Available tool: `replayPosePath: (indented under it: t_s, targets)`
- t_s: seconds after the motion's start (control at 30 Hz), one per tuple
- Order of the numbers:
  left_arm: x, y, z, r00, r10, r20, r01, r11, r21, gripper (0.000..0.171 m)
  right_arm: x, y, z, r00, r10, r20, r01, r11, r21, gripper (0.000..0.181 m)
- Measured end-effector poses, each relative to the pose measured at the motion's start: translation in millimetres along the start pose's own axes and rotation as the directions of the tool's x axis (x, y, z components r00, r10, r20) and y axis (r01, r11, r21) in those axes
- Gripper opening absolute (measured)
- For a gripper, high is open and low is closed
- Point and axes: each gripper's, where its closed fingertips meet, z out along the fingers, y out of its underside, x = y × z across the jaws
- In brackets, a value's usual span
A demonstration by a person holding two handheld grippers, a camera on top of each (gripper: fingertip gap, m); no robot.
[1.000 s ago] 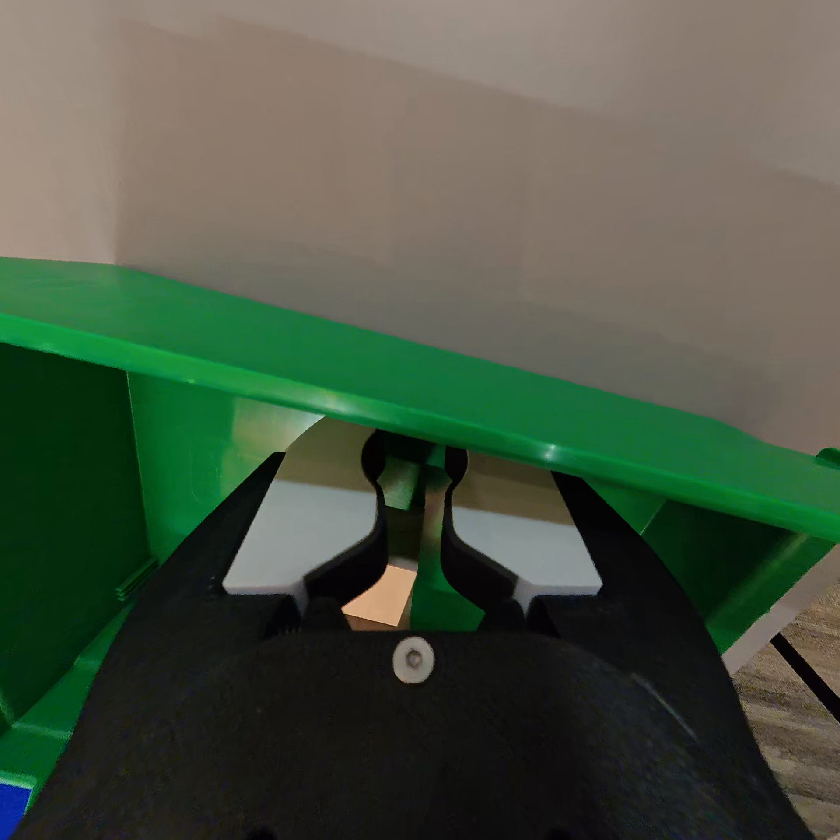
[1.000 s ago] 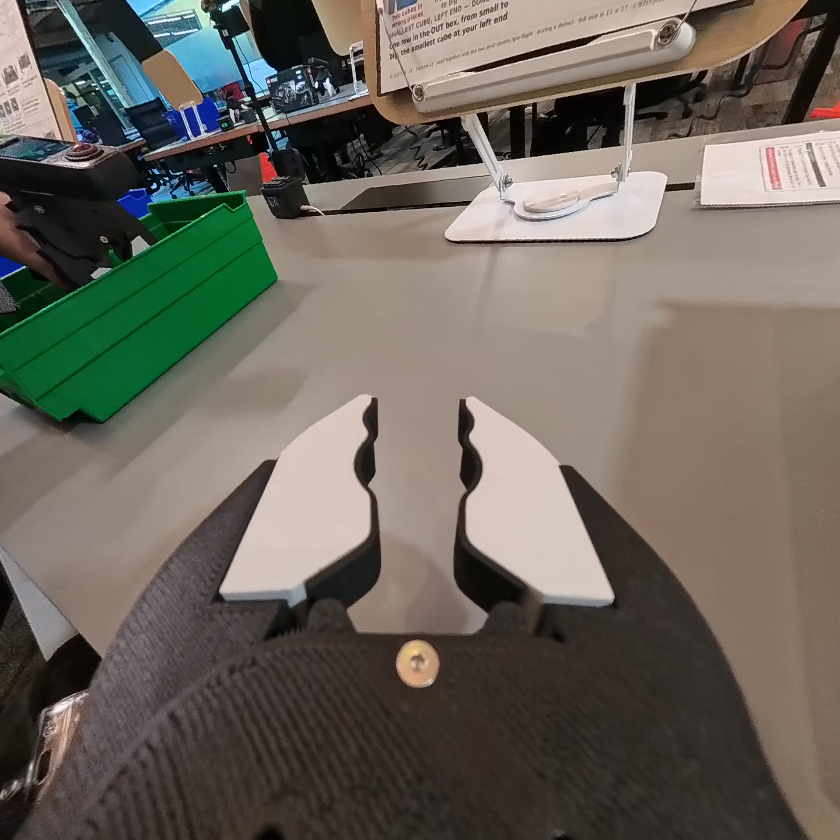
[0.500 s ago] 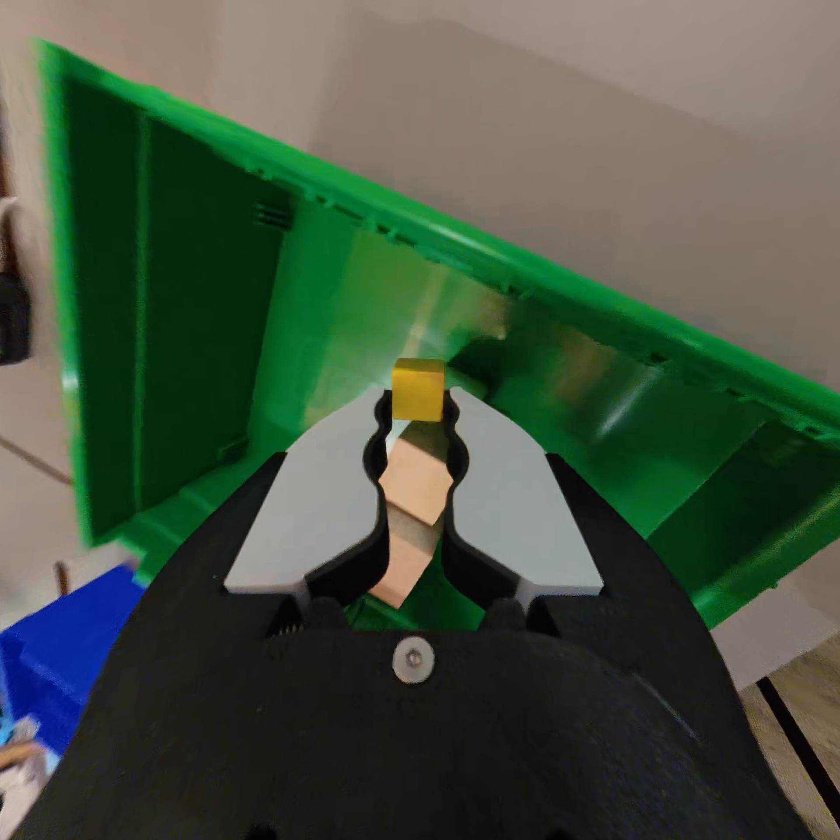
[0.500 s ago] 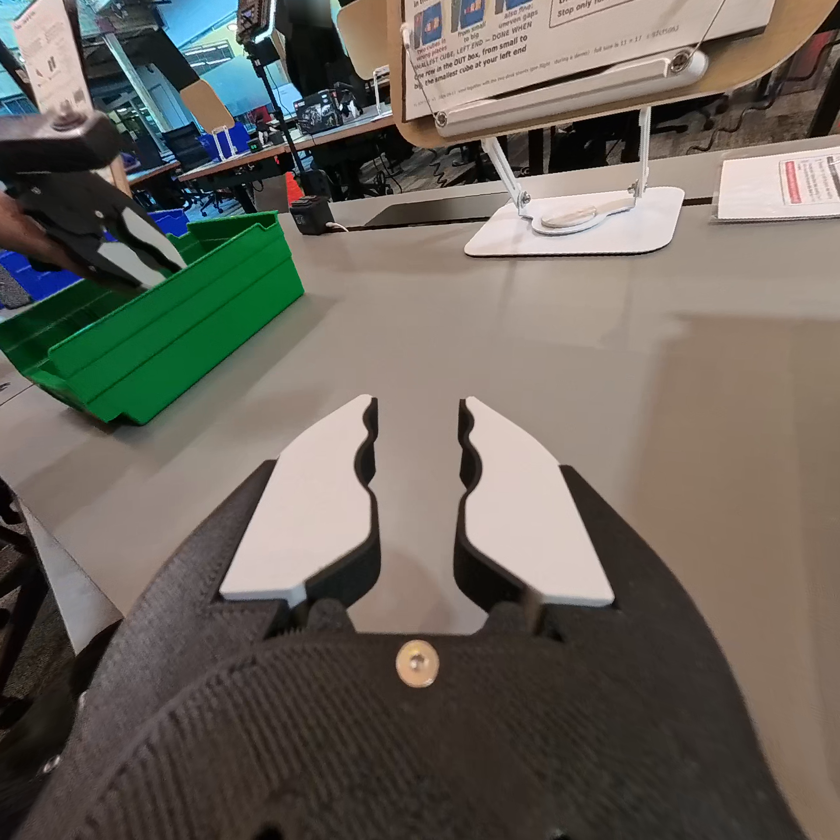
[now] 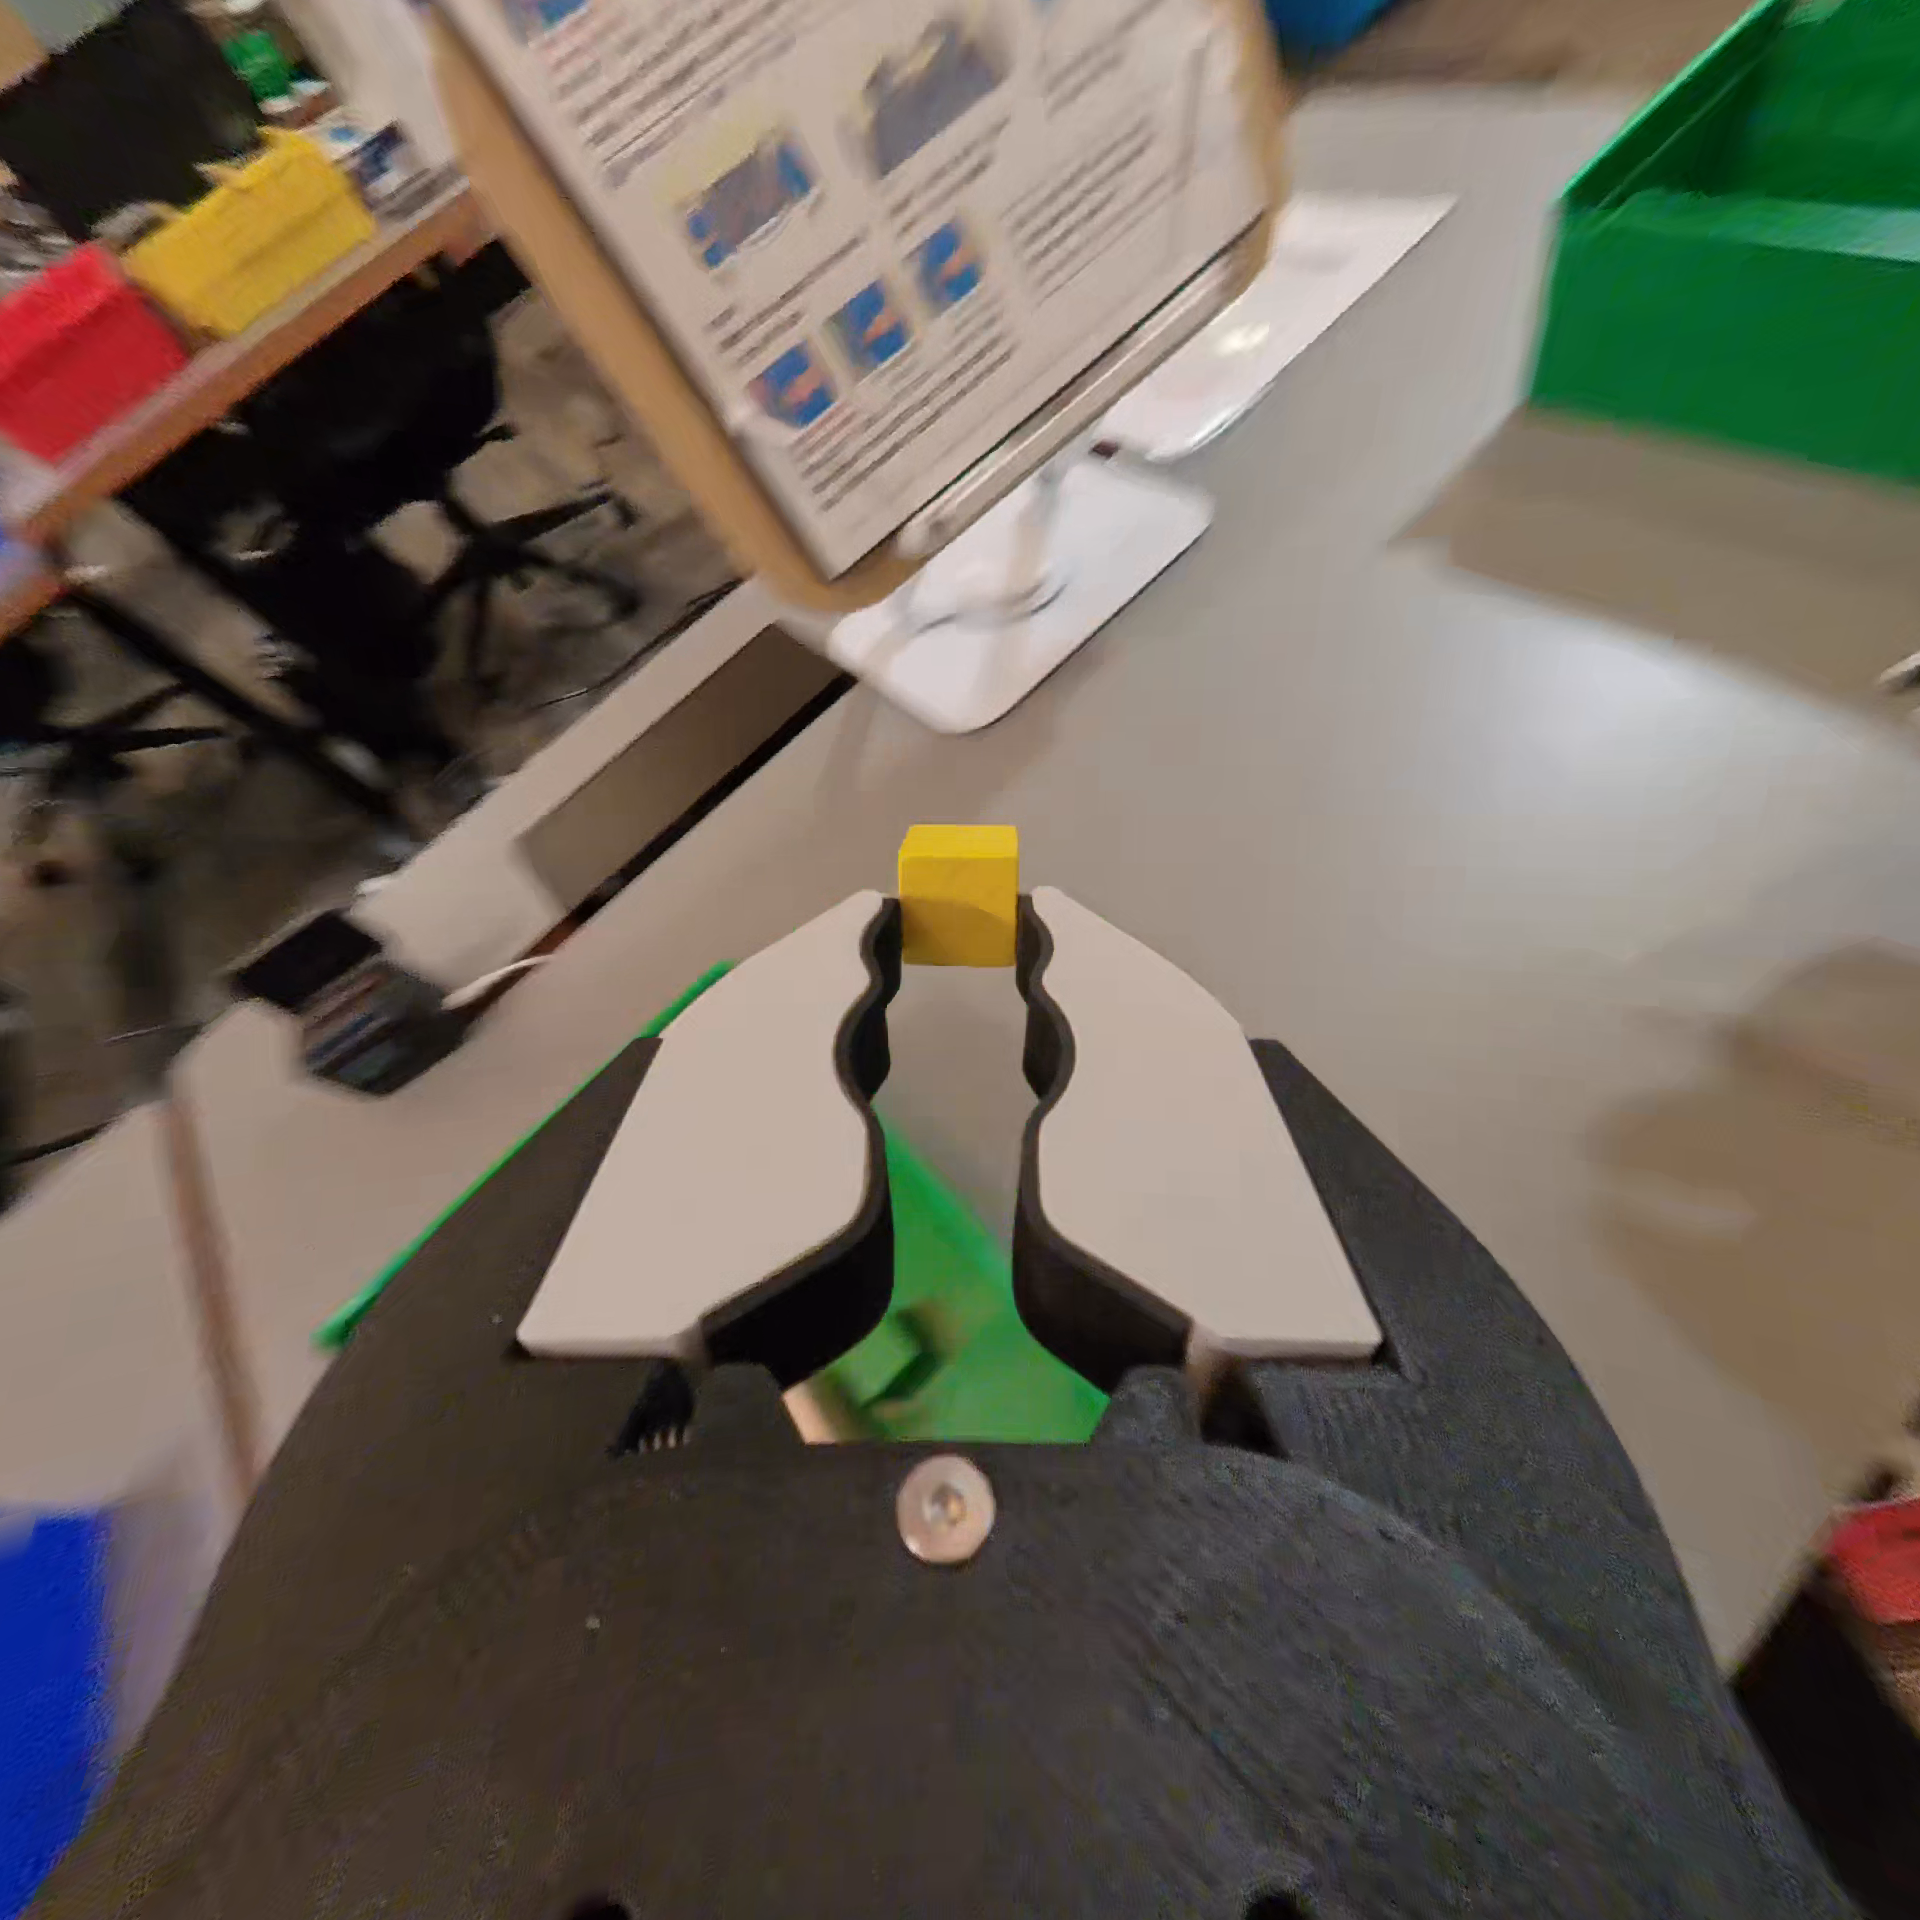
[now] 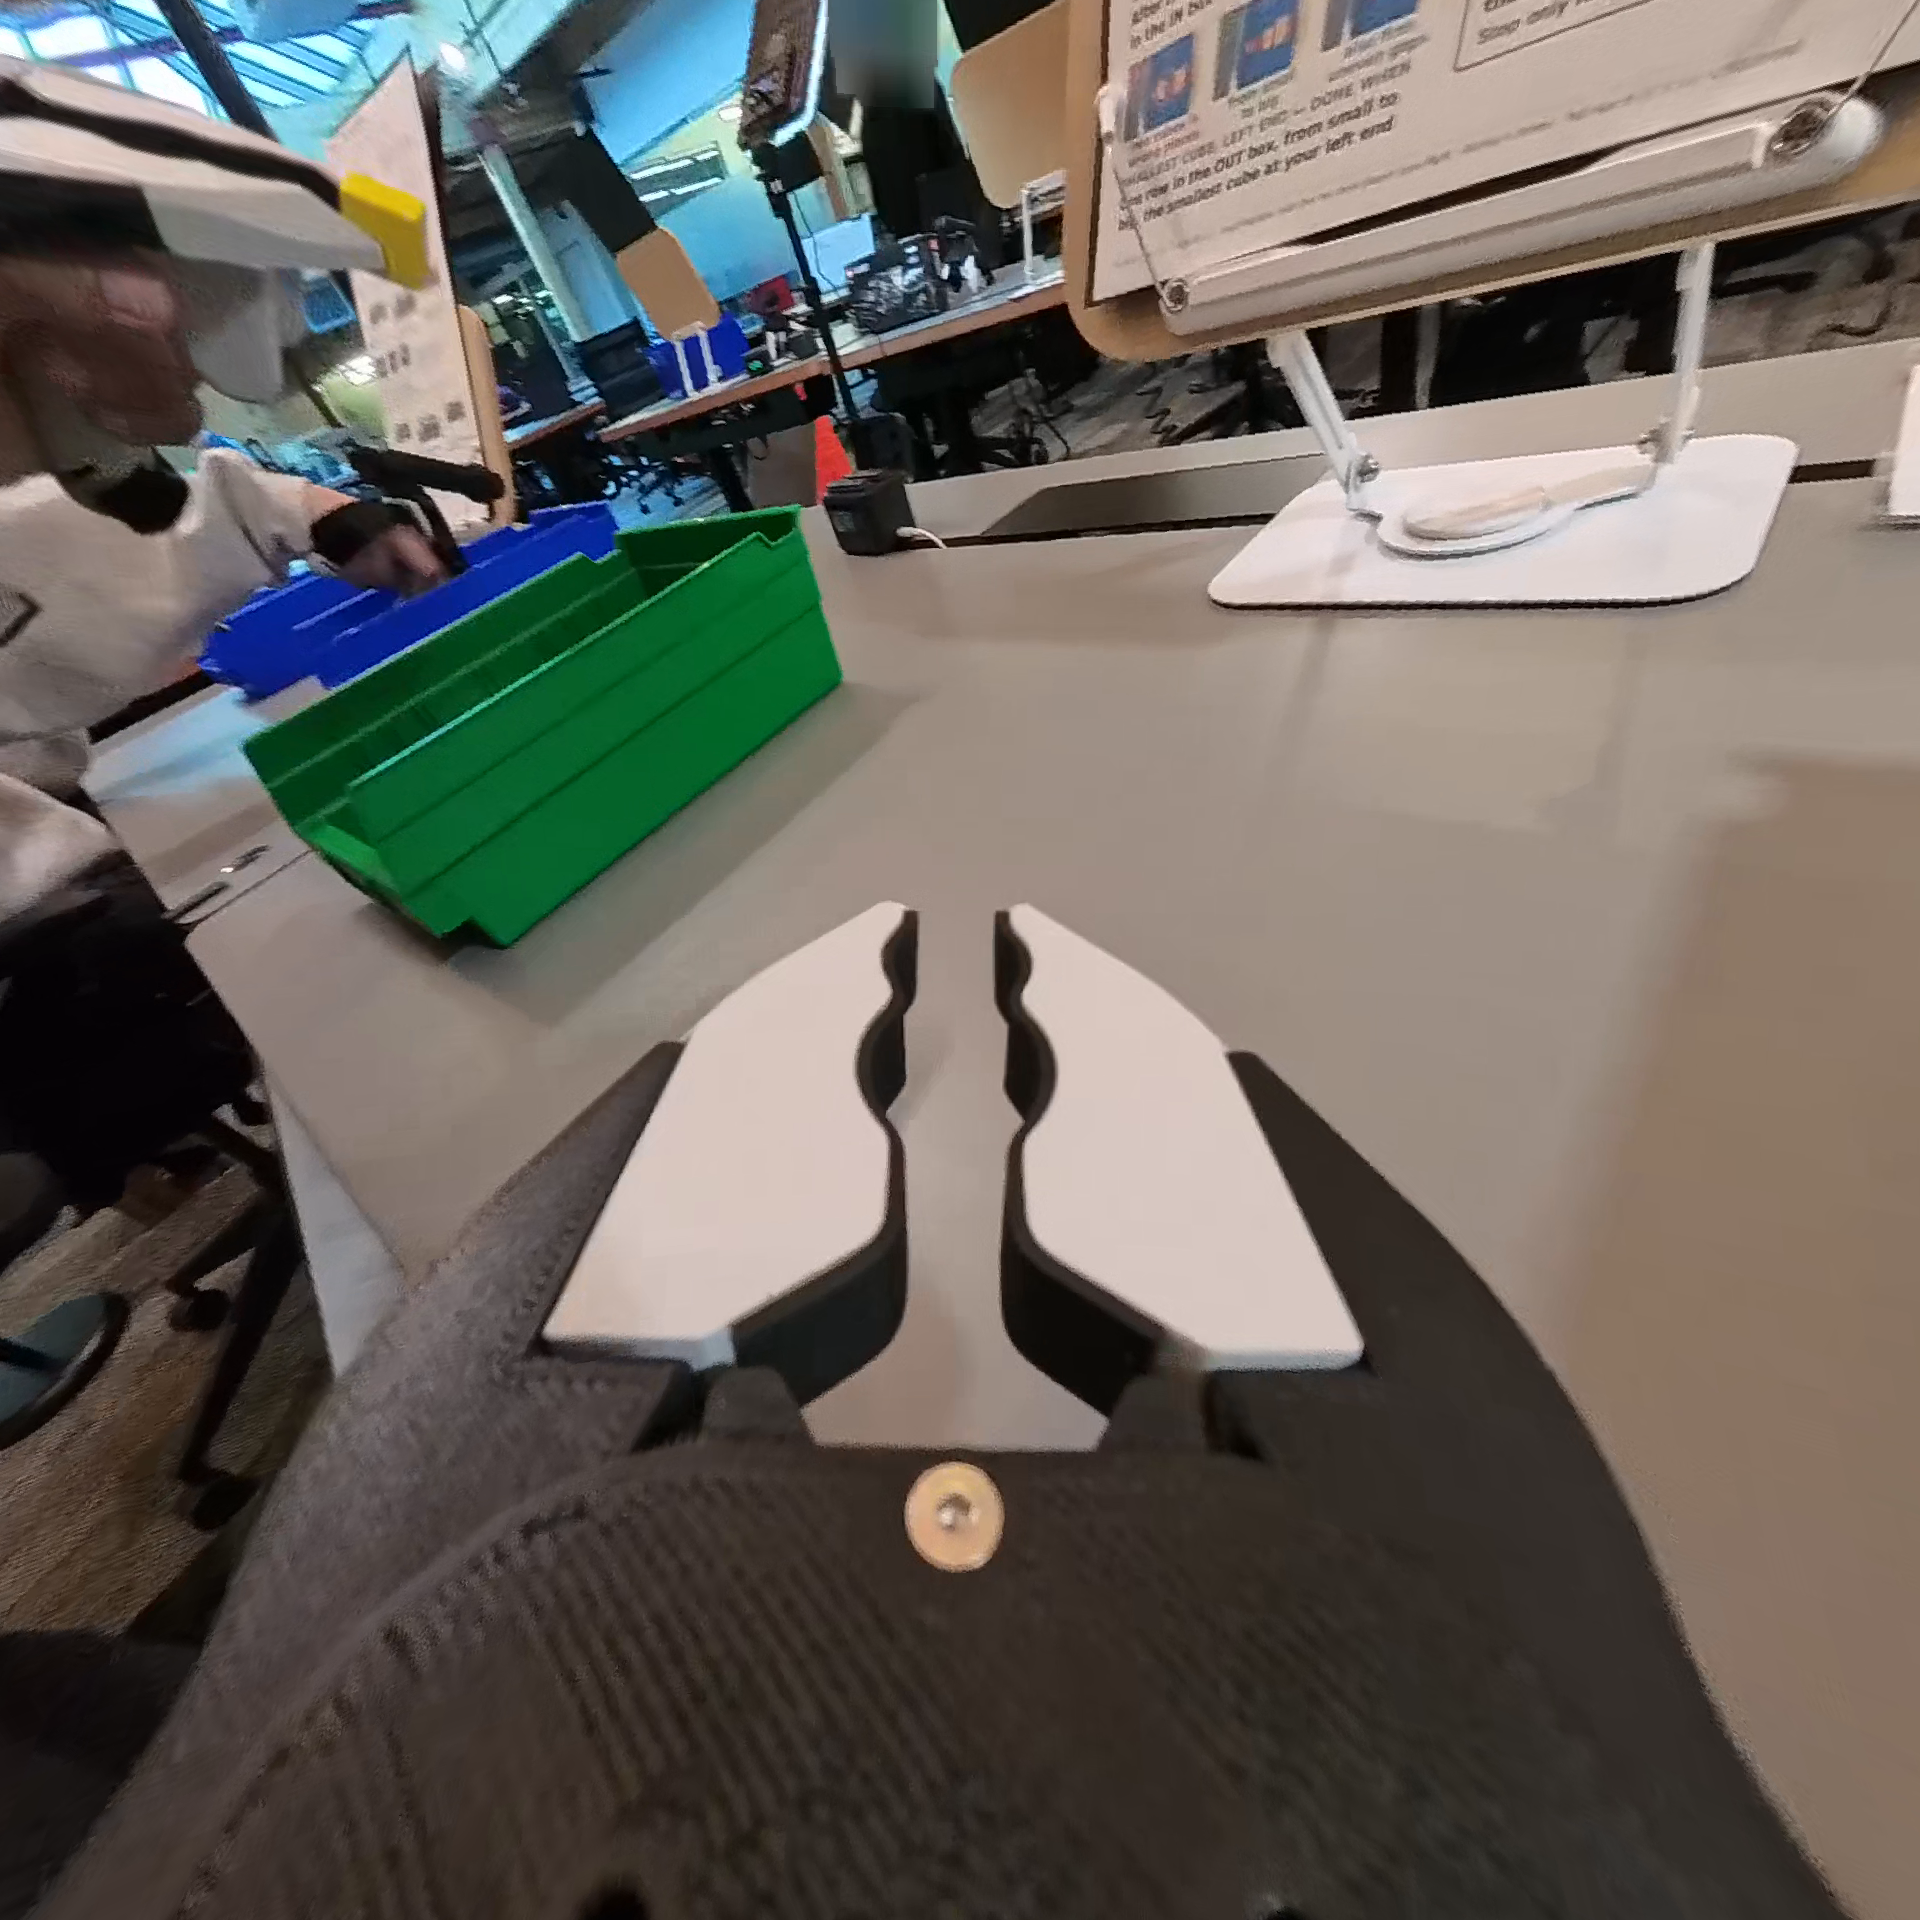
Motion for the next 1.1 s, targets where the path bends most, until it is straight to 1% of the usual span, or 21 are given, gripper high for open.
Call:
replayPosePath:
  t_s: [0.03,0.07,0.1,0.13,0.17,0.2,0.23,0.27,0.3,0.37,0.43,0.5,0.53,0.63,0.7,0.8,0.83,0.87,0.93,1.03,1.1]
  targets:
    - [18,-9,3,0.997,-0.042,-0.059,0.044,0.998,0.033,0.022,-2,-1,0,1.000,0.010,0.015,-0.010,1.000,0.000,0.016]
    - [36,-17,5,0.989,-0.082,-0.119,0.090,0.994,0.062,0.022,-5,0,0,0.999,0.019,0.040,-0.018,1.000,-0.010,0.021]
    - [54,-24,8,0.974,-0.130,-0.186,0.148,0.985,0.089,0.022,-9,2,0,0.997,0.029,0.068,-0.027,0.999,-0.033,0.028]
    - [76,-30,11,0.945,-0.187,-0.270,0.223,0.968,0.111,0.022,-12,5,0,0.995,0.040,0.094,-0.034,0.998,-0.059,0.033]
    - [101,-38,14,0.890,-0.254,-0.377,0.322,0.938,0.129,0.022,-16,7,0,0.991,0.052,0.120,-0.043,0.996,-0.074,0.034]
    - [127,-43,16,0.812,-0.320,-0.488,0.429,0.894,0.128,0.022,-19,7,0,0.987,0.068,0.142,-0.058,0.995,-0.077,0.034]
    - [150,-47,20,0.729,-0.375,-0.573,0.523,0.845,0.112,0.022,-21,5,-1,0.983,0.087,0.159,-0.076,0.994,-0.076,0.033]
    - [169,-46,26,0.652,-0.421,-0.631,0.597,0.797,0.086,0.021,-22,4,-2,0.980,0.101,0.170,-0.090,0.993,-0.070,0.032]
    - [186,-43,34,0.595,-0.450,-0.667,0.646,0.761,0.063,0.021,-21,2,-4,0.979,0.107,0.175,-0.097,0.993,-0.062,0.030]
    - [211,-35,48,0.529,-0.471,-0.706,0.695,0.717,0.043,0.021,-18,-2,-10,0.978,0.100,0.182,-0.093,0.995,-0.044,0.025]
    - [229,-24,58,0.477,-0.499,-0.724,0.714,0.700,-0.013,0.021,-21,-4,-16,0.968,0.098,0.233,-0.090,0.995,-0.047,0.011]
    - [248,-18,60,0.430,-0.491,-0.758,0.703,0.709,-0.060,0.021,-24,-3,-20,0.955,0.119,0.273,-0.105,0.992,-0.064,0.007]
    - [254,-14,61,0.429,-0.484,-0.763,0.696,0.715,-0.062,0.021,-23,-1,-20,0.951,0.138,0.276,-0.121,0.990,-0.076,0.010]
    - [267,-2,67,0.423,-0.465,-0.778,0.663,0.744,-0.084,0.021,-26,6,-19,0.936,0.202,0.288,-0.175,0.977,-0.118,0.028]
    - [270,3,70,0.408,-0.459,-0.789,0.660,0.746,-0.093,0.021,-30,9,-18,0.933,0.202,0.297,-0.169,0.976,-0.136,0.034]
    - [266,11,75,0.383,-0.474,-0.793,0.684,0.723,-0.102,0.021,-35,14,-18,0.942,0.150,0.302,-0.111,0.984,-0.143,0.033]
    - [262,13,78,0.377,-0.485,-0.789,0.694,0.712,-0.105,0.021,-36,15,-18,0.946,0.129,0.298,-0.088,0.986,-0.145,0.030]
    - [258,16,80,0.370,-0.500,-0.783,0.705,0.700,-0.114,0.021,-34,18,-17,0.954,0.108,0.281,-0.068,0.986,-0.151,0.026]
    - [251,21,84,0.350,-0.527,-0.775,0.728,0.673,-0.129,0.021,-26,25,-14,0.969,0.078,0.234,-0.037,0.984,-0.174,0.026]
    - [245,24,87,0.309,-0.547,-0.778,0.756,0.637,-0.148,0.021,-15,33,-10,0.982,0.074,0.175,-0.037,0.978,-0.207,0.036]
    - [244,27,90,0.311,-0.551,-0.774,0.753,0.641,-0.153,0.021,-12,32,-8,0.984,0.082,0.160,-0.048,0.978,-0.204,0.040]
